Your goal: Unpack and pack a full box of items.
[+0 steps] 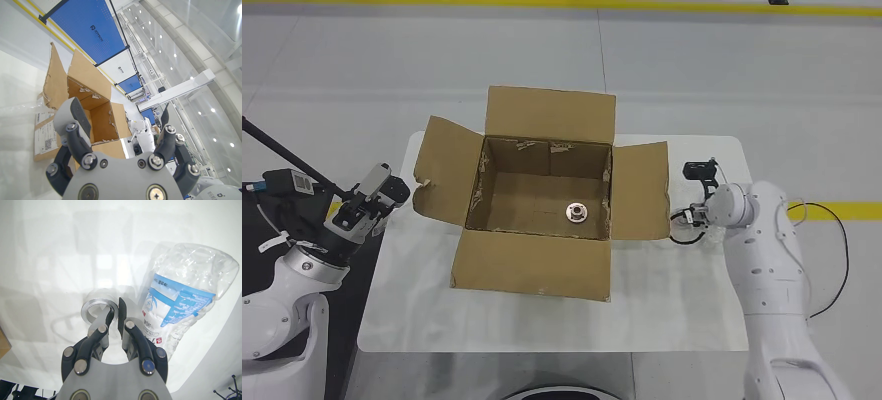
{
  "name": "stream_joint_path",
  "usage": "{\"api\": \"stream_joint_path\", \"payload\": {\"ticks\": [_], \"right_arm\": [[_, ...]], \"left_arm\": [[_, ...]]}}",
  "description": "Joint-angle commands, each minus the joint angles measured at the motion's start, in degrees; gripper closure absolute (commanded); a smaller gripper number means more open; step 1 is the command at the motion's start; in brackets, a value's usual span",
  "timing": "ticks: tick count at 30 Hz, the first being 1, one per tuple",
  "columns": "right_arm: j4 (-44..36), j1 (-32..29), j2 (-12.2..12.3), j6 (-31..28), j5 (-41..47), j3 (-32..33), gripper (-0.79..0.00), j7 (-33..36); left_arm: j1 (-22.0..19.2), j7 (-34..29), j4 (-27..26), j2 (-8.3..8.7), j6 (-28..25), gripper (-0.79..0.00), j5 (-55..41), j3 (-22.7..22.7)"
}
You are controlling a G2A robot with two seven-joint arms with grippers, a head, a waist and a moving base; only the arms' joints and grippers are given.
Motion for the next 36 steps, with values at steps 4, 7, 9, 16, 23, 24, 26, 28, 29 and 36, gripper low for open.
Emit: {"api": "stream_joint_path", "payload": {"ticks": [4,7,9,16,23,24,26,28,29,36], "right_arm": [[-0.93,-0.50,0.21,0.40,0.22,-0.12,-0.212,0.21],[-1.93,-0.86,0.35,0.86,0.27,-0.12,-0.215,0.06],[-3.59,-1.35,0.47,1.18,0.16,-0.01,-0.219,-0.46],[-17.30,-5.84,1.12,1.77,0.42,1.55,-0.271,-0.60],[-34.10,-10.68,1.56,2.71,0.41,2.44,-0.329,-1.91],[-36.41,-11.03,1.57,2.75,0.49,2.28,-0.332,-2.53],[-40.49,-11.84,1.53,2.36,1.49,1.61,-0.360,-3.99],[-43.68,-12.16,1.50,1.66,1.90,0.43,-0.366,-4.93],[-44.99,-12.13,1.45,1.44,2.15,-0.33,-0.385,-5.52],[-50.39,-9.49,0.91,1.29,1.48,-7.02,-0.785,-9.25]], "left_arm": [[0.00,0.00,0.00,0.00,0.00,-0.785,0.00,0.00],[0.00,0.00,0.00,0.00,0.00,-0.785,0.00,0.00],[0.00,0.00,0.00,0.00,0.00,-0.785,0.00,0.00],[0.00,0.00,0.00,0.00,0.00,-0.785,0.00,0.00],[0.00,0.00,0.00,0.00,0.00,-0.785,0.00,0.00],[0.00,0.00,0.00,0.00,0.00,-0.785,0.00,0.00],[0.00,0.00,0.00,0.00,0.00,-0.785,0.00,0.00],[0.00,0.00,0.00,0.00,0.00,-0.785,0.00,0.00],[0.00,0.00,0.00,0.00,0.00,-0.785,0.00,0.00],[0.00,0.00,0.00,0.00,0.00,-0.785,0.00,0.00]]}}
